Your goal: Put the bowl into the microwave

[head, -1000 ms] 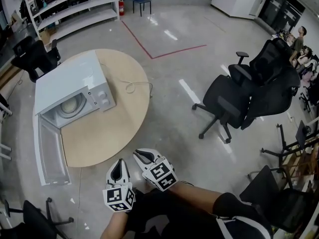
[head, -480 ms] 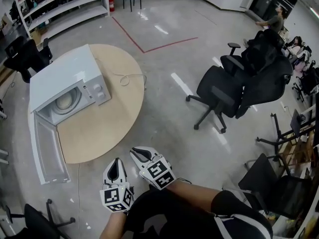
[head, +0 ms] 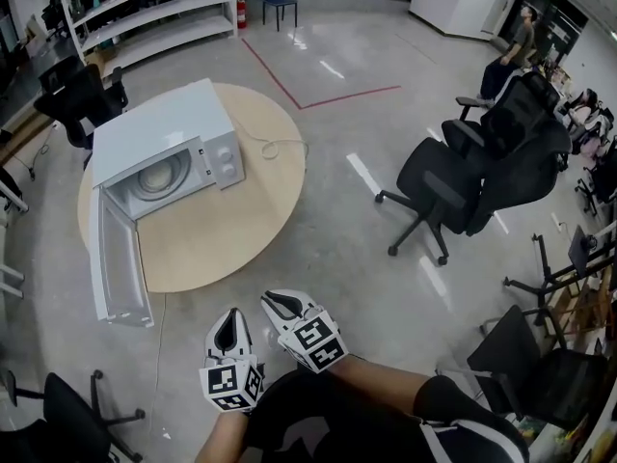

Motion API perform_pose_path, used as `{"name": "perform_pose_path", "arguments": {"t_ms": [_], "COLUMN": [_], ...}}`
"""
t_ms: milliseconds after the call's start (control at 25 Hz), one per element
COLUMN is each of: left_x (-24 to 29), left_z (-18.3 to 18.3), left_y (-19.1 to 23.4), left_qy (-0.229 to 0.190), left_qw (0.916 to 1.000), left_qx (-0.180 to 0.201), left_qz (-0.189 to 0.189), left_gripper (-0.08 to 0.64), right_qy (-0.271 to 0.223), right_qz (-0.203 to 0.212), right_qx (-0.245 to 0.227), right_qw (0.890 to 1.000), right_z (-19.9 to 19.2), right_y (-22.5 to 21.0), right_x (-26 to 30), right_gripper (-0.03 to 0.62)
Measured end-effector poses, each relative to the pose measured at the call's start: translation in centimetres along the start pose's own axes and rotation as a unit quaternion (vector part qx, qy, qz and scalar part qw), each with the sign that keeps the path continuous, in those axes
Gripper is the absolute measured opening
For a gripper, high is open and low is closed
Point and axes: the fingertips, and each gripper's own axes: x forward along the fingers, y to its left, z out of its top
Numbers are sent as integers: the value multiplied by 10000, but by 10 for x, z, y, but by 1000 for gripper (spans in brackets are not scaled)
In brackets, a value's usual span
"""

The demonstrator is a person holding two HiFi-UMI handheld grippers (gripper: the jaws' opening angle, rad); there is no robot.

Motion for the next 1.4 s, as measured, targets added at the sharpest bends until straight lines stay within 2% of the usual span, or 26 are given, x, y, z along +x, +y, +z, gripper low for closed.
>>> {"name": "perform_pose_path", "arguments": {"t_ms": [440, 880, 1120, 1400], "left_x": [-73, -137, -154, -179], "left_z": [-20, -33, -45, -49], "left_y": [9, 9, 9, 14], "left_qy": [-25, -73, 2, -5], "left_qw": [9998, 9999, 10000, 9997], "left_qx": [-47, 12, 54, 118], "left_qz": [167, 134, 63, 201], "left_gripper": [48, 48, 48, 48], "right_qy": [-25, -125, -147, -17], "right_qz": [73, 20, -34, 106], "right_qx": [-117, -140, -109, -151], "right_qw": [9999, 9998, 9998, 9998], "right_z": [-17, -32, -43, -54], "right_y": [64, 120, 139, 161], "right_x": [-29, -61, -73, -78], "right_gripper": [49, 49, 49, 49]}}
